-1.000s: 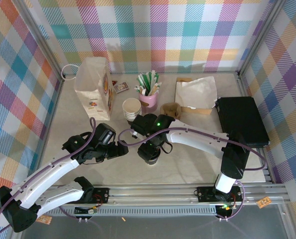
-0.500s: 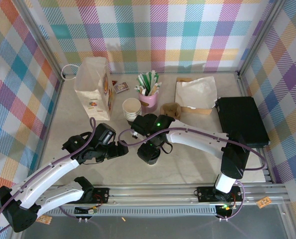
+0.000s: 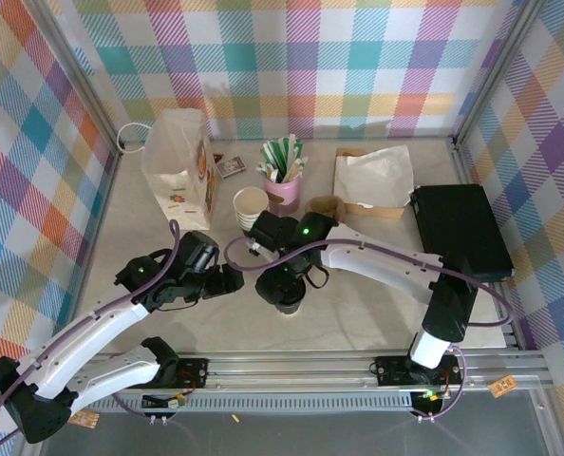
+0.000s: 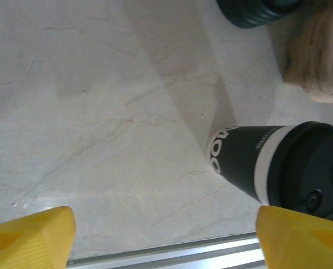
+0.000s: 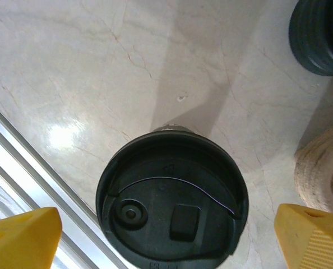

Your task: Pack the takeout coffee

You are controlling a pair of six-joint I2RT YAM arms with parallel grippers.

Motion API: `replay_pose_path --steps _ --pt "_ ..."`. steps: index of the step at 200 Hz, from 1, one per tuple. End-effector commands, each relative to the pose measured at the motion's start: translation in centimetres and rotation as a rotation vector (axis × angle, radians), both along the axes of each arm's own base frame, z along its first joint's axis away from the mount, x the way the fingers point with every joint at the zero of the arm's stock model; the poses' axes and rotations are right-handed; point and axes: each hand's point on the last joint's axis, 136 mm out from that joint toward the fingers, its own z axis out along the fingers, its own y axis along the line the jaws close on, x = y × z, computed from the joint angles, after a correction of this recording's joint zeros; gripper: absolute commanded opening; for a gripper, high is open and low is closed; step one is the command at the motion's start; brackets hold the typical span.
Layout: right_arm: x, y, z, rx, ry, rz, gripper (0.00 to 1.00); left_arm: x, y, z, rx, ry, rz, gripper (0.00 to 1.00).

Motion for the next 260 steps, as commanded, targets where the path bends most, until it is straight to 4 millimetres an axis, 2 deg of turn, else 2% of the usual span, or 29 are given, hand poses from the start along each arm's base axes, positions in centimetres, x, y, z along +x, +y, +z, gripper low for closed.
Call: replay_pose_path --steps 1,23,41,65,94,127,144,198,230,260 --pt "0.5 -1.7 3.8 0.091 0.003 -0.122 0.91 1.5 -1.4 1.9 -0.061 -0.080 -0.036 0.75" --pt "1.1 -3.1 5.1 0.190 0.052 -0.252 0.78 2.0 -3.0 2.2 -0.113 -0.086 -0.075 0.67" --pt "1.3 -4.3 5.3 0.277 0.120 -0.353 0.69 2.3 -4.3 2.2 -0.150 -0.077 -0.107 0.63" --pt "1.4 -6.0 4.6 0.341 0.187 -0.449 0.55 2.6 -5.7 1.8 -0.194 -0.065 -0.136 0.54" --pt "0.7 -7.9 3.5 0.343 0.206 -0.527 0.48 2.7 -7.0 1.3 -0.255 -0.056 -0.160 0.44" --pt "-0.2 -8.5 1.9 0.391 0.272 -0.611 0.38 2.1 -7.6 0.3 -0.286 -0.013 -0.174 0.35" --pt "-0.5 -8.4 1.2 0.411 0.308 -0.635 0.29 1.7 -7.6 -0.2 -0.294 0.010 -0.174 0.33" --pt "-0.8 -7.6 -0.7 0.446 0.382 -0.695 0.30 0.1 -7.5 -1.6 -0.339 0.079 -0.162 0.33" --pt "-0.7 -6.7 -1.6 0.443 0.428 -0.692 0.30 -0.2 -8.2 -2.1 -0.400 0.100 -0.156 0.33" --pt "-0.7 -6.8 -2.1 0.438 0.436 -0.709 0.31 -0.5 -8.4 -2.9 -0.422 0.131 -0.139 0.35"
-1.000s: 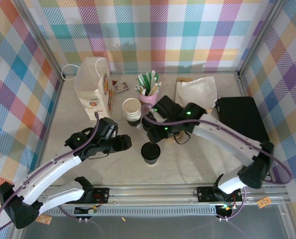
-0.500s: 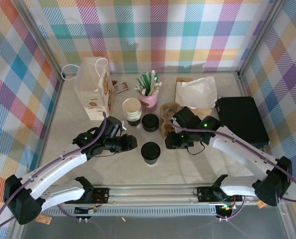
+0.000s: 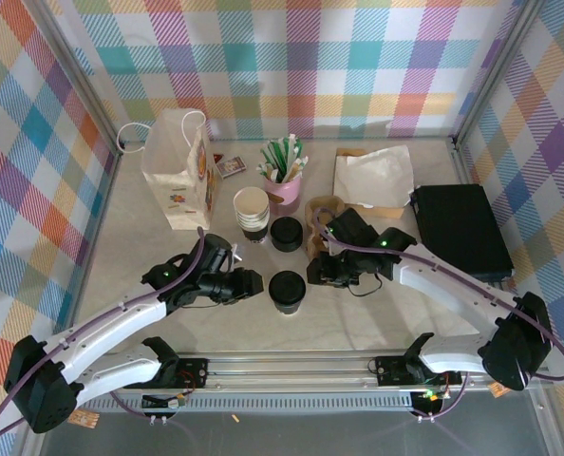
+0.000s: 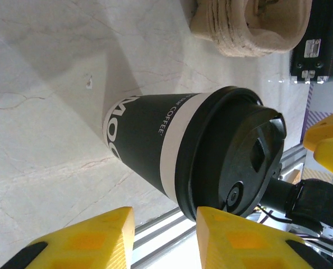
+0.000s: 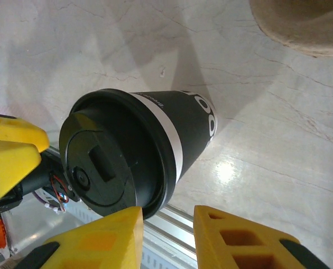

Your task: Pack the takeout coffee

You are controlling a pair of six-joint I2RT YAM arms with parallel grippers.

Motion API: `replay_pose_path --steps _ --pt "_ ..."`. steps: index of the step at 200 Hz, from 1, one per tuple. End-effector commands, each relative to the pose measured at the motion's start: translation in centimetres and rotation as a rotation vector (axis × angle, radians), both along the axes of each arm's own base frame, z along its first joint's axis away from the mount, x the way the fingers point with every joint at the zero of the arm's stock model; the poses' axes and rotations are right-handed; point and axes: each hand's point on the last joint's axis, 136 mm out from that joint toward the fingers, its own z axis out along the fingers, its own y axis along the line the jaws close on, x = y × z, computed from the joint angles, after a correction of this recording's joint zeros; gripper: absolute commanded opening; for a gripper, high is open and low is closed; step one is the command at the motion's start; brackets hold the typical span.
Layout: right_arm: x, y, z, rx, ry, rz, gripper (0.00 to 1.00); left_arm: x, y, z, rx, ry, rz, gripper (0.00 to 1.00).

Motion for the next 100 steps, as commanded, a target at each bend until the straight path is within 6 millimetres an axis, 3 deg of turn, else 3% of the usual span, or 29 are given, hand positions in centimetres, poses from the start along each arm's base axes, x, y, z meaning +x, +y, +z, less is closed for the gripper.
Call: replay_pose_path --steps 1,100 --pt "0.0 0.3 -0.5 0.023 0.033 -0.019 0.31 -0.1 -0.5 0.1 -0.060 0.028 0.014 0.35" --pt "-0.3 0.4 -1.6 0.052 0.091 -0.036 0.30 -0.4 -1.2 -0.1 -0.093 0.062 0.000 0.32"
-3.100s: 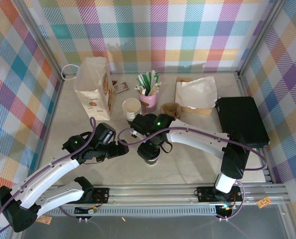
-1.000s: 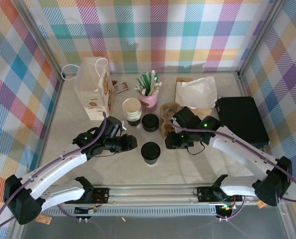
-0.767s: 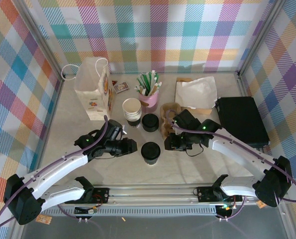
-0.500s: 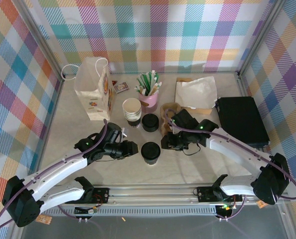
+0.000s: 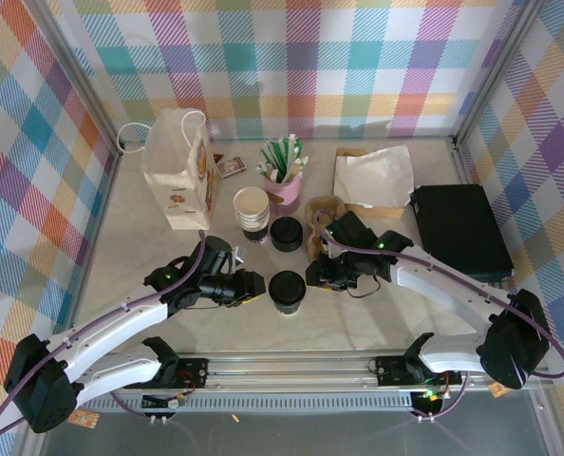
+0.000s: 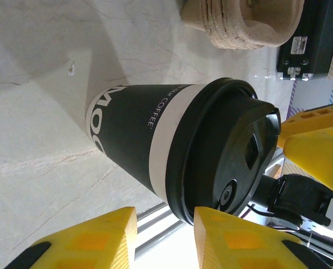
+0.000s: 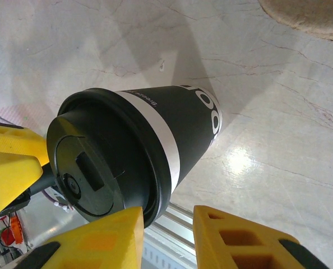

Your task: Pack the takeout coffee

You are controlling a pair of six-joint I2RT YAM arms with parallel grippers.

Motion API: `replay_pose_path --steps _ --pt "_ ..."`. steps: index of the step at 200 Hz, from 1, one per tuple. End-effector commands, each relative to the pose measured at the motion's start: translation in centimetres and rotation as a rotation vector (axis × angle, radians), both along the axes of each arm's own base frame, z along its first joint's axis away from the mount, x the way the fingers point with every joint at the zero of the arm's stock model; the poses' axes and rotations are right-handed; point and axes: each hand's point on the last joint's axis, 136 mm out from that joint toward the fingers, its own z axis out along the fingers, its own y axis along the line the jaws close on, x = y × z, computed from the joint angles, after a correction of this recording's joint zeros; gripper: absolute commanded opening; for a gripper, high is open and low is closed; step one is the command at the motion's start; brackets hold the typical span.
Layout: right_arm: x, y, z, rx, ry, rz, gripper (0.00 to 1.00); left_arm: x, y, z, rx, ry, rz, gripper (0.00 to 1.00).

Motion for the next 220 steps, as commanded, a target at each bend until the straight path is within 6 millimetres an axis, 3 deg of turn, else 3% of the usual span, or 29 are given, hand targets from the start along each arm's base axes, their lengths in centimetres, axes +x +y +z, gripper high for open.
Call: replay_pose_path --steps 1,220 --pt "-0.1 0.2 -0.3 0.021 0.032 -0.010 0.30 0.0 -0.3 0.1 -0.031 0.017 -0.001 0.32" --pt "-0.4 0.9 -1.5 0.052 0.093 0.010 0.28 0.2 -0.7 -1.1 -0.022 0.064 0.011 0.26"
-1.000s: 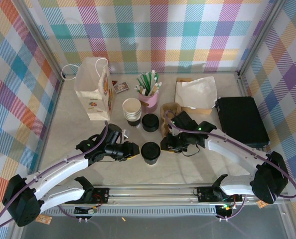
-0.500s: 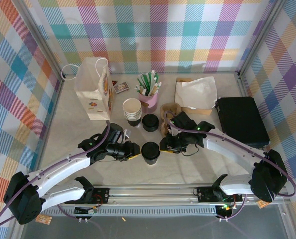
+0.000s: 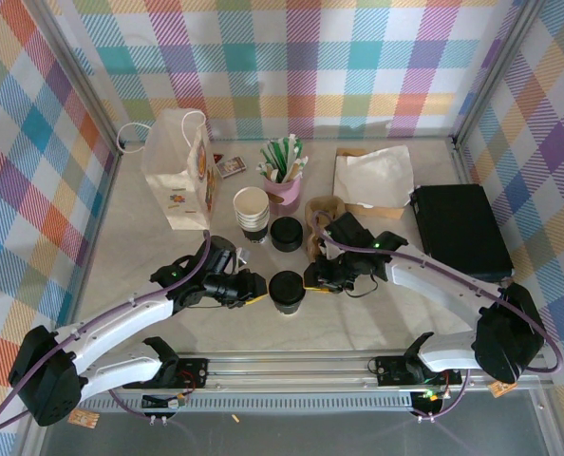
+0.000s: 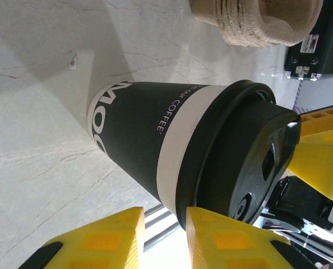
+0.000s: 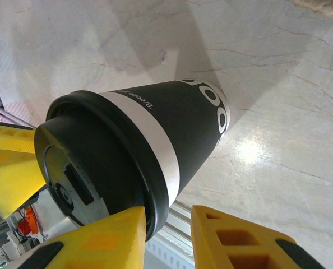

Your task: Pack the takeout coffee

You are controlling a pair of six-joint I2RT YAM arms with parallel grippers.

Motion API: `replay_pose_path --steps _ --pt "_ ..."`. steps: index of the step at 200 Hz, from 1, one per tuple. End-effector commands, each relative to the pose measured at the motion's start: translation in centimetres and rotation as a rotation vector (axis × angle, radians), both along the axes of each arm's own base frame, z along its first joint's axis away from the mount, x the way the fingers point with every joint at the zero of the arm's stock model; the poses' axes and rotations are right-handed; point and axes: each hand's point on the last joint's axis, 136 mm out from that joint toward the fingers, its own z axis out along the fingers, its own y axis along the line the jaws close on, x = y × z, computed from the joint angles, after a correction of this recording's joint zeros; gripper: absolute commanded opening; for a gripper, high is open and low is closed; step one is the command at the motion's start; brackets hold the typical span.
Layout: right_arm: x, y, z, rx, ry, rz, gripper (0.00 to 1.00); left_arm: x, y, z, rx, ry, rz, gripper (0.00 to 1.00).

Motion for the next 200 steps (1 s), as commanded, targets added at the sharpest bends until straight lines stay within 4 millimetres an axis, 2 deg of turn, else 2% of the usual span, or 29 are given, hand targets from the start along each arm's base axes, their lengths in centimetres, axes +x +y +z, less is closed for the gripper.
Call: replay_pose_path --steps 1,200 --pt "-0.22 0.29 -0.22 0.018 0.027 0.007 0.28 0.08 -0.16 -0.15 -0.024 0.019 0.008 0.25" --pt "-0.25 0.17 -1.06 0.015 0.065 0.009 0.26 0.34 -0.67 -0.78 -0.034 0.039 0.011 0.23"
